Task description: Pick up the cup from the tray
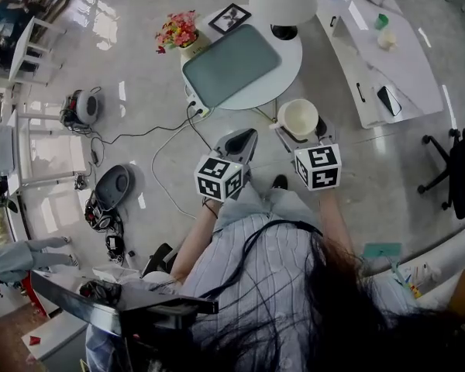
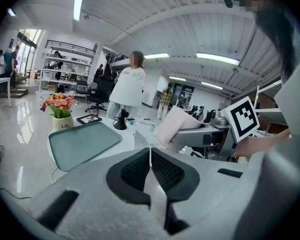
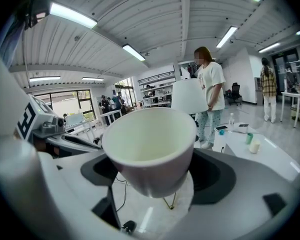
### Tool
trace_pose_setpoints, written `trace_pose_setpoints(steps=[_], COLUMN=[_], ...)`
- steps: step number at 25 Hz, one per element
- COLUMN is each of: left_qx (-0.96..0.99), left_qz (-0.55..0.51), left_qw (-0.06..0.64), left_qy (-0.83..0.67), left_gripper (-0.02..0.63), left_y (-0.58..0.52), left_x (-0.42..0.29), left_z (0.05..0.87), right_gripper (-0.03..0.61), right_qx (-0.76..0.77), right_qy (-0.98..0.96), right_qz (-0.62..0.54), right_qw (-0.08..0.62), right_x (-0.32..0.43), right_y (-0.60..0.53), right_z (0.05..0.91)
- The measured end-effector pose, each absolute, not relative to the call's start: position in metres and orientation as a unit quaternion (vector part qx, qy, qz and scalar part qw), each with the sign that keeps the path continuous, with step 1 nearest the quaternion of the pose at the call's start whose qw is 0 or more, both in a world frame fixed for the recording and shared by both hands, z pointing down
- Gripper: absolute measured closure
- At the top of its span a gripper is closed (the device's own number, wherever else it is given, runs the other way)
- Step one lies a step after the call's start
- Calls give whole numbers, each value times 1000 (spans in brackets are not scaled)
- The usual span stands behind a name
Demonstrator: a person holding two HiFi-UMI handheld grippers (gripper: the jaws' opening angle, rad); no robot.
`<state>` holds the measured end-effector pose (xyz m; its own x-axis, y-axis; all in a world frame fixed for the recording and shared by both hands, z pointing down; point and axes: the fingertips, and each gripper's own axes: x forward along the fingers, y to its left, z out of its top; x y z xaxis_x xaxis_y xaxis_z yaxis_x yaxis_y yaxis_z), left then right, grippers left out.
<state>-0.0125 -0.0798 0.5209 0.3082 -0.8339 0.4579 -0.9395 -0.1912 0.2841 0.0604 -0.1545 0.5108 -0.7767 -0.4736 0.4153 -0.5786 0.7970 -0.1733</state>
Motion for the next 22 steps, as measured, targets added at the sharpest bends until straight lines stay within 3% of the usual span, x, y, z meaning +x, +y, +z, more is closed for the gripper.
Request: trace_pose_setpoints(steps=[8, 22], left_qx=[769, 768], left_qz=[130, 106], left_qw=[265, 256], left_qy=[-567, -577], left_gripper=[600, 600], left_y=[-50, 40], left_x=[-7, -63], left_z=[531, 520], right_gripper=[173, 173], right_qx=[284, 298], right_qy=[-936, -930], right_qz=[130, 150], right_qw=[165, 154], right_x=[55, 16], right_y=[-146, -58], right_z=[502, 489])
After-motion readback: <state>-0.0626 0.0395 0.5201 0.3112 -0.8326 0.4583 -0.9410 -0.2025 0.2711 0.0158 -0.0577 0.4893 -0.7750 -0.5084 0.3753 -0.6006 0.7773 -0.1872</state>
